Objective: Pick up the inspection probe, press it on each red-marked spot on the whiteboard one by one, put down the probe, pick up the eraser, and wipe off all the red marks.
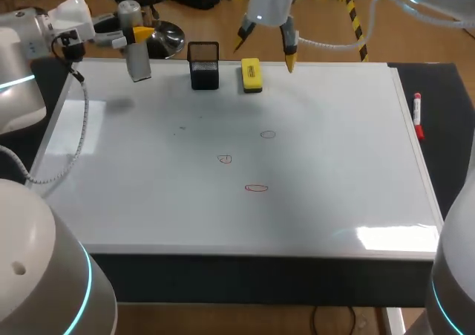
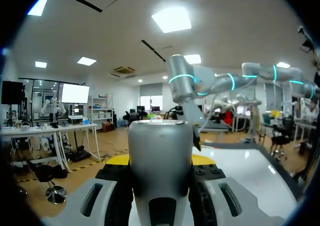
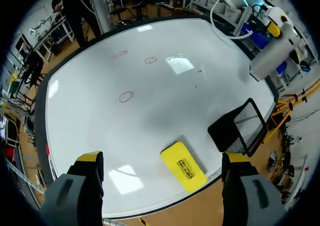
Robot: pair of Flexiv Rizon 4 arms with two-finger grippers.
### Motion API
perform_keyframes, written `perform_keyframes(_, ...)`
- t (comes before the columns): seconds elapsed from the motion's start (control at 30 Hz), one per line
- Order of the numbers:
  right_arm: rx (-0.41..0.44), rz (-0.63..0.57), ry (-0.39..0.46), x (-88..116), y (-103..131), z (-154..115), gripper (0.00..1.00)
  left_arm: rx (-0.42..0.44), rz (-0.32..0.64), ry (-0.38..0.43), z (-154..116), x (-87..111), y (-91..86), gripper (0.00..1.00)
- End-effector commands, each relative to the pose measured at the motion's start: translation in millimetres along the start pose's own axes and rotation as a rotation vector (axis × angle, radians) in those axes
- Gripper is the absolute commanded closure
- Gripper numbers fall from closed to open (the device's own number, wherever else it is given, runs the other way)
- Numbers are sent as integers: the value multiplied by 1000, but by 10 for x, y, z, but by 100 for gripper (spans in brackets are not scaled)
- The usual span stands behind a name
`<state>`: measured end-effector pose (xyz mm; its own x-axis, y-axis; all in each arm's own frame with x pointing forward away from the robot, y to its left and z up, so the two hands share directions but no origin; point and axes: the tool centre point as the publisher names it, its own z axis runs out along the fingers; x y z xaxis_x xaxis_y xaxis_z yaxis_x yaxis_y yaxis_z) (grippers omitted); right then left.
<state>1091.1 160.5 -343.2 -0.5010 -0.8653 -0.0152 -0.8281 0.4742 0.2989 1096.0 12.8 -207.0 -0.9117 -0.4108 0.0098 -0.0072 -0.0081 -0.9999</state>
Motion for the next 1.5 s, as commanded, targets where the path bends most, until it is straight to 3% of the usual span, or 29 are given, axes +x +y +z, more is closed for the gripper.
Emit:
perform_keyframes(0.03,65,-21,72,-33,76,55,0,2,2,-5,1,13,-7,100)
perform_keyframes(0.53,49,-133,56,96,-368,67,0,2,2,-5,1,13,-7,100)
perform_keyframes(0.77,55,-226,99,33,-428,102,0,2,2,-5,1,13,-7,100)
perform_keyframes(1.33,61,-200,80,29,-429,89,0,2,2,-5,1,13,-7,100)
perform_keyframes(1.5,73,-341,176,-214,-405,132,0,2,2,-5,1,13,-7,100)
